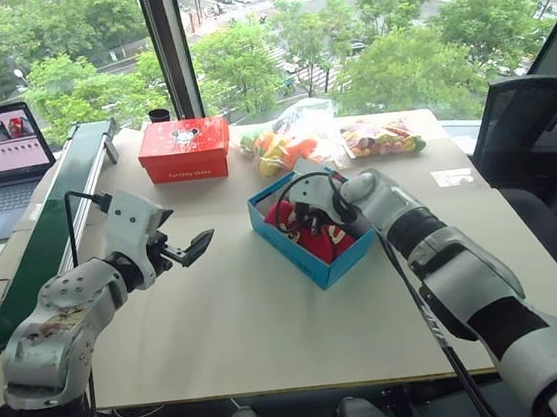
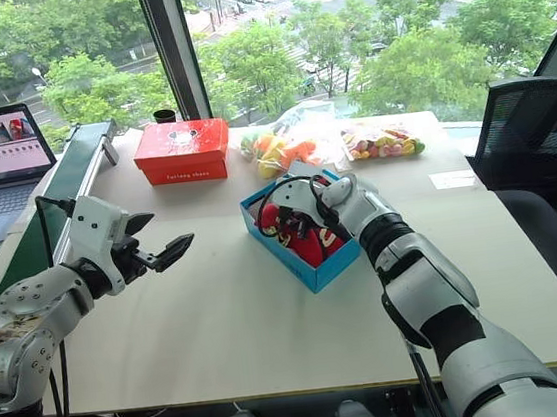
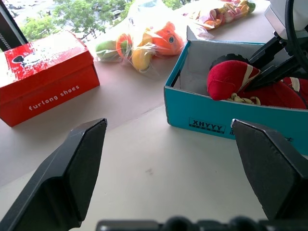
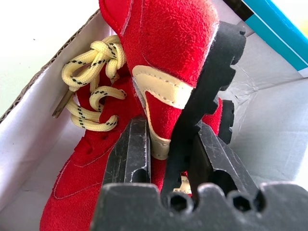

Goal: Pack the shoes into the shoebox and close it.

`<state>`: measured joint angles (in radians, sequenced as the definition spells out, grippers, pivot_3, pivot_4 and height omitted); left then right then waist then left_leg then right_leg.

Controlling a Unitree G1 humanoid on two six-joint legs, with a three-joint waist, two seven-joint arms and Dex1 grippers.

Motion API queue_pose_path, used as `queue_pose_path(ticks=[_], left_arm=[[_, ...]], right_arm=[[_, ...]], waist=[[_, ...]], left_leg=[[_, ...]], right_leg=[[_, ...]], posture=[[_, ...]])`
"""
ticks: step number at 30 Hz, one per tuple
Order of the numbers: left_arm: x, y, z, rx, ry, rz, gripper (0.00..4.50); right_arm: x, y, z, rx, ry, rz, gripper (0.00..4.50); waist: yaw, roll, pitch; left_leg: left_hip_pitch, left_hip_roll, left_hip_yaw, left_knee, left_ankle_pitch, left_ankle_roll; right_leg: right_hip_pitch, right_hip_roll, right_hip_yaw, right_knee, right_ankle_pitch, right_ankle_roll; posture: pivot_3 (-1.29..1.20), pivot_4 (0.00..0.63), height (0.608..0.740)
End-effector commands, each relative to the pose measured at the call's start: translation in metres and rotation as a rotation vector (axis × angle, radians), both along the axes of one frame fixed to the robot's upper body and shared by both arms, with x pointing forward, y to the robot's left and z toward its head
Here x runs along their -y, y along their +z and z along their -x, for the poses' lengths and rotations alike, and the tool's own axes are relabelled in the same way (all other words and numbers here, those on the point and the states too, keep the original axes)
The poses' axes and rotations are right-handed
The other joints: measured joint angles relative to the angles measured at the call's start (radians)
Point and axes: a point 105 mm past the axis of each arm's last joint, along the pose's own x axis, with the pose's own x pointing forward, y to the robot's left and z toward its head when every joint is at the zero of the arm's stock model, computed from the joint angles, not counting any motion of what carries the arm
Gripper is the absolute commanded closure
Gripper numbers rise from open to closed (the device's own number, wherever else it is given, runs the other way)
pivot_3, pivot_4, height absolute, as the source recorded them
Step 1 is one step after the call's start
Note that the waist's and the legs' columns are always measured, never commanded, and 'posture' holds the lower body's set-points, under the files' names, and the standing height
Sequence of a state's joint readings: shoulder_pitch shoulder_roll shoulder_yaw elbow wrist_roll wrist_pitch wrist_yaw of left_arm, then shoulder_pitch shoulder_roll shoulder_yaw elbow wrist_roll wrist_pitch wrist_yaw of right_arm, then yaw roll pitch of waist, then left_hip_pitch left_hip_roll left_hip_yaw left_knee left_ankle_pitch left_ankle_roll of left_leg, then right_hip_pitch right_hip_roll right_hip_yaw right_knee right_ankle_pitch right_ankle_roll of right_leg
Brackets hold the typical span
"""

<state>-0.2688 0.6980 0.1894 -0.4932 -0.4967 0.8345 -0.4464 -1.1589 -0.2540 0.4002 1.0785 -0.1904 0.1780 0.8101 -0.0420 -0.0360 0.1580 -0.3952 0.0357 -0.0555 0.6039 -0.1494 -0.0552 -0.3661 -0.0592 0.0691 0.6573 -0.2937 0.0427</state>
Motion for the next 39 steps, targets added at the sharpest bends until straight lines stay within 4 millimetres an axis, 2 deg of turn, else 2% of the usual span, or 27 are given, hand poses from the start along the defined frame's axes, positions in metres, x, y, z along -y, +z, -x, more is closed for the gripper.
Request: queue_pose_path(ticks=[1, 2, 4, 7, 11, 13, 15, 18, 21, 24, 30, 35, 39], left_arm=[[0.003, 0.011, -0.001, 0.042, -0.013, -0.001, 0.00], [0.004, 0.011, -0.002, 0.042, -0.015, -0.001, 0.00], [0.005, 0.011, -0.003, 0.043, -0.018, 0.000, 0.00], [0.006, 0.011, -0.003, 0.044, -0.022, -0.001, 0.00], [0.008, 0.011, -0.003, 0.042, -0.031, 0.000, 0.00], [0.009, 0.011, -0.004, 0.041, -0.036, 0.000, 0.00], [0.010, 0.011, -0.005, 0.040, -0.041, -0.001, 0.00], [0.012, 0.010, -0.006, 0.038, -0.051, -0.001, 0.00], [0.013, 0.011, -0.007, 0.038, -0.056, 0.000, 0.00], [0.014, 0.011, -0.009, 0.039, -0.060, 0.000, 0.00], [0.018, 0.012, -0.011, 0.044, -0.081, -0.003, 0.00], [0.017, 0.011, -0.006, 0.031, -0.114, -0.028, 0.00], [0.012, 0.010, 0.002, 0.009, -0.160, -0.053, 0.00]], right_arm=[[0.030, -0.041, 0.009, -0.133, -0.107, 0.064, 3.92], [0.031, -0.043, 0.010, -0.134, -0.108, 0.067, 3.92], [0.033, -0.050, 0.013, -0.157, -0.109, 0.077, 2.92], [0.033, -0.054, 0.015, -0.163, -0.114, 0.072, 2.03], [0.031, -0.045, 0.011, -0.143, -0.123, 0.050, 0.58], [0.032, -0.036, 0.008, -0.132, -0.117, 0.038, 0.04], [0.032, -0.016, 0.004, -0.108, -0.107, -0.004, 0.04], [0.031, 0.026, 0.000, -0.087, -0.093, -0.123, 0.04], [0.028, 0.061, 0.009, -0.123, -0.058, -0.245, 0.04], [0.030, 0.087, 0.020, -0.148, -0.030, -0.336, 0.04], [0.037, 0.100, 0.024, -0.101, -0.058, -0.366, 0.04], [0.023, 0.119, 0.031, -0.098, -0.007, -0.484, 0.04], [0.009, 0.113, 0.025, -0.084, -0.002, -0.499, 1.12]], waist=[[0.000, 0.000, 0.000], [0.000, 0.000, 0.000], [0.000, 0.000, 0.000], [0.002, 0.000, 0.000], [0.010, 0.000, 0.000], [0.010, 0.000, 0.001], [0.011, 0.001, 0.002], [0.020, 0.004, 0.006], [0.023, 0.005, 0.013], [0.021, 0.005, 0.019], [0.004, 0.005, 0.019], [-0.004, 0.005, 0.026], [-0.007, 0.005, 0.026]], left_leg=[[0.000, 0.000, 0.000, 0.000, 0.000, 0.000], [-0.001, 0.000, 0.000, 0.000, 0.000, 0.000], [-0.003, 0.000, 0.000, 0.000, 0.000, 0.000], [-0.006, 0.000, 0.000, 0.000, 0.000, 0.000], [-0.012, -0.001, -0.001, 0.000, 0.000, 0.000], [-0.013, -0.001, -0.001, -0.001, -0.001, 0.000], [-0.014, -0.001, 0.000, -0.001, -0.001, 0.000], [-0.017, -0.001, 0.000, -0.001, -0.001, 0.000], [-0.030, -0.001, -0.001, 0.002, -0.001, 0.000], [-0.036, -0.001, 0.000, 0.002, -0.001, 0.000], [-0.042, -0.001, 0.000, 0.002, -0.001, 0.001], [-0.042, -0.001, 0.000, 0.003, -0.001, 0.001], [-0.042, -0.001, 0.000, 0.003, -0.001, 0.001]], right_leg=[[0.000, 0.000, 0.000, 0.000, 0.000, 0.000], [-0.001, 0.000, 0.000, 0.000, 0.000, 0.000], [-0.001, 0.000, 0.000, 0.000, 0.000, 0.000], [-0.002, 0.000, 0.000, 0.000, 0.000, 0.001], [-0.005, -0.001, -0.001, -0.001, 0.001, 0.000], [-0.005, -0.001, -0.001, -0.003, 0.002, -0.001], [-0.006, -0.001, -0.001, -0.003, 0.002, -0.003], [-0.009, -0.001, -0.001, -0.003, 0.002, -0.003], [-0.023, -0.001, -0.001, 0.001, 0.004, -0.004], [-0.029, 0.000, 0.000, 0.004, 0.005, -0.005], [-0.037, 0.000, 0.000, 0.007, 0.005, -0.005], [-0.038, 0.000, 0.000, 0.007, 0.006, -0.005], [-0.038, 0.000, 0.000, 0.007, 0.006, -0.005]], posture=[[0.00, 0.150, 0.739], [0.00, 0.150, 0.739], [0.00, 0.150, 0.739], [0.00, 0.150, 0.739], [0.00, 0.150, 0.739], [0.00, 0.150, 0.739], [0.00, 0.150, 0.739], [0.00, 0.150, 0.739], [0.00, 0.150, 0.739], [0.00, 0.150, 0.739], [0.00, 0.150, 0.739], [0.00, 0.150, 0.739], [0.00, 0.150, 0.739]])
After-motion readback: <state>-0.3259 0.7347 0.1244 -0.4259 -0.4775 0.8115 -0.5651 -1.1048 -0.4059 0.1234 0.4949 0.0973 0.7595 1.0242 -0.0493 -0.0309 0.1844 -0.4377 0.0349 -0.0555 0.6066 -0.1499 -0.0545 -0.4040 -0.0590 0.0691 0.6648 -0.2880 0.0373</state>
